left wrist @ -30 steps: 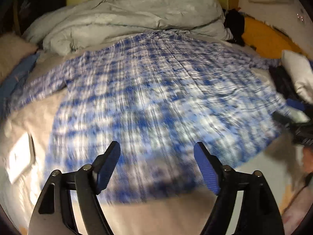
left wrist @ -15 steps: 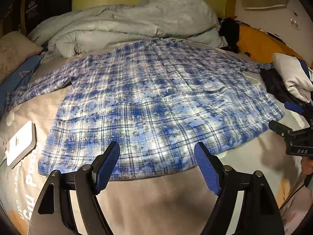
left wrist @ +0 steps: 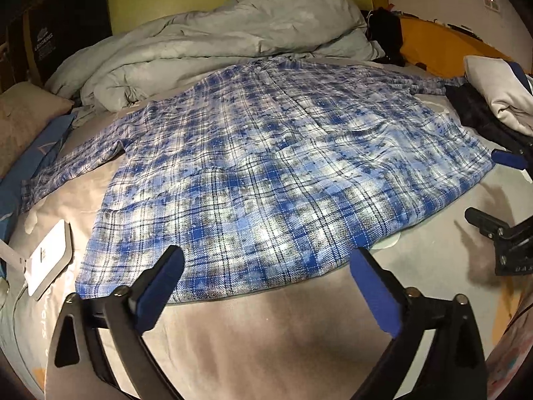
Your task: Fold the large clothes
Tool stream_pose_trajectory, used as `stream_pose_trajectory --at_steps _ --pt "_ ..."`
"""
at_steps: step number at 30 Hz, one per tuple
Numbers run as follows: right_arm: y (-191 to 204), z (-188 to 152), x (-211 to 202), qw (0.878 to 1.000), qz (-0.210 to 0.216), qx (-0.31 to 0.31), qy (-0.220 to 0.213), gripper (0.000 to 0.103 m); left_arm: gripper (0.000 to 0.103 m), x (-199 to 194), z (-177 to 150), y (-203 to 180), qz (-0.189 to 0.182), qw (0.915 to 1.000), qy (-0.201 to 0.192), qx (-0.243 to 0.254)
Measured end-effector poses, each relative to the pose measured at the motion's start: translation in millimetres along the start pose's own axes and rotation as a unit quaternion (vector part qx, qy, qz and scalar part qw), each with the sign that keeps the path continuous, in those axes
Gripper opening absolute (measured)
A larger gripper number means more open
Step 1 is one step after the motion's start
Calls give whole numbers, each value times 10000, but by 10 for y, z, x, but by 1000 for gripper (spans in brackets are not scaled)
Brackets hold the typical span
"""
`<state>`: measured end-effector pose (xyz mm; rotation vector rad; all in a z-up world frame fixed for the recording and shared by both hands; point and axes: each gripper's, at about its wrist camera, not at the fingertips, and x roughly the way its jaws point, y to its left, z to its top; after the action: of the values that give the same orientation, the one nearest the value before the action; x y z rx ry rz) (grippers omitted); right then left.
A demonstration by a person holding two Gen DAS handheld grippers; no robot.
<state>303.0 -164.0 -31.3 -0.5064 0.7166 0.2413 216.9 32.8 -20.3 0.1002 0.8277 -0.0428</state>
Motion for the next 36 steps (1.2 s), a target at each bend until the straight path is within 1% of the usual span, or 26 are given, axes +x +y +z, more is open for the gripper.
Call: stream_pose_trajectory --at_steps 3,5,8,11,12,13,15,18,21,26,31,34,36 --pt "-43 23 -12 9994 218 283 -42 98 103 65 2 17 7 9999 103 -2" --pt "-67 33 18 9991 228 370 2 99 103 99 -1 39 34 9999 153 -27" --pt "-22 37 68 9998 51 201 37 99 103 80 1 52 -14 9999 112 -25" --pt "76 23 115 9997 204 -43 153 99 103 14 13 46 -7 10000 1 25" --pt "126 8 140 9991 300 -196 228 99 103 -4 20 47 -6 10000 -25 32" --pt "190 -14 164 9985 300 -377 277 99 103 -21 29 49 -7 10000 -49 29" --pt "290 -49 181 9978 104 -616 236 99 103 -45 38 56 -57 10000 -68 21" --pt "315 -51 194 9972 -29 -733 164 99 103 -61 48 72 -66 9999 -84 21" --pt "254 -28 242 9975 -251 -643 168 101 103 -60 46 75 -50 9999 -84 37" --pt "116 19 336 9967 -654 -445 187 101 103 -48 30 42 -63 9999 -52 152" --pt "-68 41 432 9929 -1140 -181 285 101 103 -7 -5 -52 -94 9991 34 410" --pt "-170 44 457 9911 -1288 -27 346 101 103 45 -44 -138 -110 9977 135 659" --pt "-209 42 460 9902 -1350 23 369 101 103 89 -79 -208 -5 9962 192 848"
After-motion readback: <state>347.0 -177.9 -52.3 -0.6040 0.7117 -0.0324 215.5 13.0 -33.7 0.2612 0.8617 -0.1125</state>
